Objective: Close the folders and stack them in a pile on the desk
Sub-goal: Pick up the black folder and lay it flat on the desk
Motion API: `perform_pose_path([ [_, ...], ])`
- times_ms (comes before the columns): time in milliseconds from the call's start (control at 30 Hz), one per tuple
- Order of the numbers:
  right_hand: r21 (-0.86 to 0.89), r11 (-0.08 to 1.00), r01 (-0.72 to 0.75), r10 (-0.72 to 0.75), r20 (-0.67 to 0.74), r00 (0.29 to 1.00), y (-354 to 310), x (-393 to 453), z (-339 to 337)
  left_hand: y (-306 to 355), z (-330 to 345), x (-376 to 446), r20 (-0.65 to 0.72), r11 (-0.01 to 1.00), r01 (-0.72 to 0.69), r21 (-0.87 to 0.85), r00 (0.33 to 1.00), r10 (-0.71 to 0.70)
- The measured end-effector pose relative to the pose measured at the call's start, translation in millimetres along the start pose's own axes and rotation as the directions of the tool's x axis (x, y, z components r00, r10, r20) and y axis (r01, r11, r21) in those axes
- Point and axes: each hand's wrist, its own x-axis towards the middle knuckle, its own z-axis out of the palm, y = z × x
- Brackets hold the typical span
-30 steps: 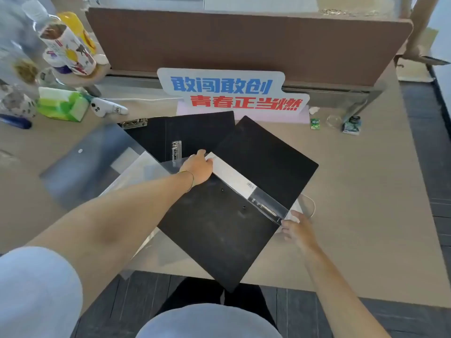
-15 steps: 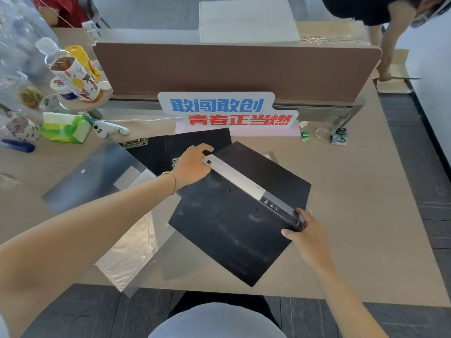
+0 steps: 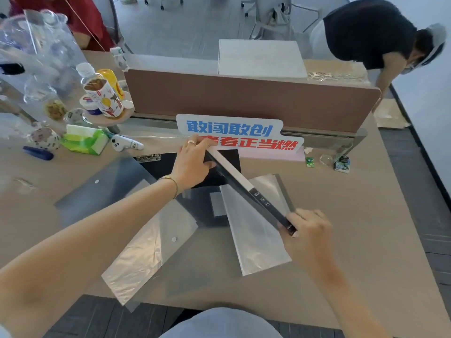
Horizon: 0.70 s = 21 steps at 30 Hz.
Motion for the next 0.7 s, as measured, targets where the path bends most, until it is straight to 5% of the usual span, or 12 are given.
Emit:
perform_pose_path([
  [100,0.021,0.992,0.121,-0.12,-0.038,0.992,-26.2,13.0,1.8,4.8,6.4,-18.9,0.007,0.917,0.227,-0.328,0.971,-0.238],
  [200,0.052,0.976,0.21,-0.208,-0.038,0.977,-48.6,24.2,10.0,15.2,12.5,-29.9,0.245,0.517,0.521,-0.679,0.825,-0.509],
  [267,0.082,0.96,0.269,-0.266,-0.04,0.963,-62.2,24.5,15.6,19.8,13.1,-30.6,0.322,0.377,0.581,-0.721,0.763,-0.561],
  [367,0.144,0.938,0.316,-0.314,-0.04,0.949,-75.4,20.3,21.4,15.1,15.7,-32.3,0.323,0.359,0.628,-0.69,0.712,-0.624],
  [500,0.131,0.937,0.324,-0.332,0.044,0.942,-71.9,15.3,33.8,0.4,22.4,-45.4,0.471,0.175,0.723,-0.669,0.593,-0.653],
  [600,0.24,0.898,0.368,-0.417,0.199,0.887,-66.6,8.0,36.8,-7.9,27.0,-53.3,0.417,0.225,0.685,-0.692,0.635,-0.651],
  [700,0.344,0.906,0.246,-0.375,0.382,0.845,-56.8,2.5,31.8,-15.6,30.5,-58.1,0.359,0.329,0.616,-0.716,0.728,-0.584],
])
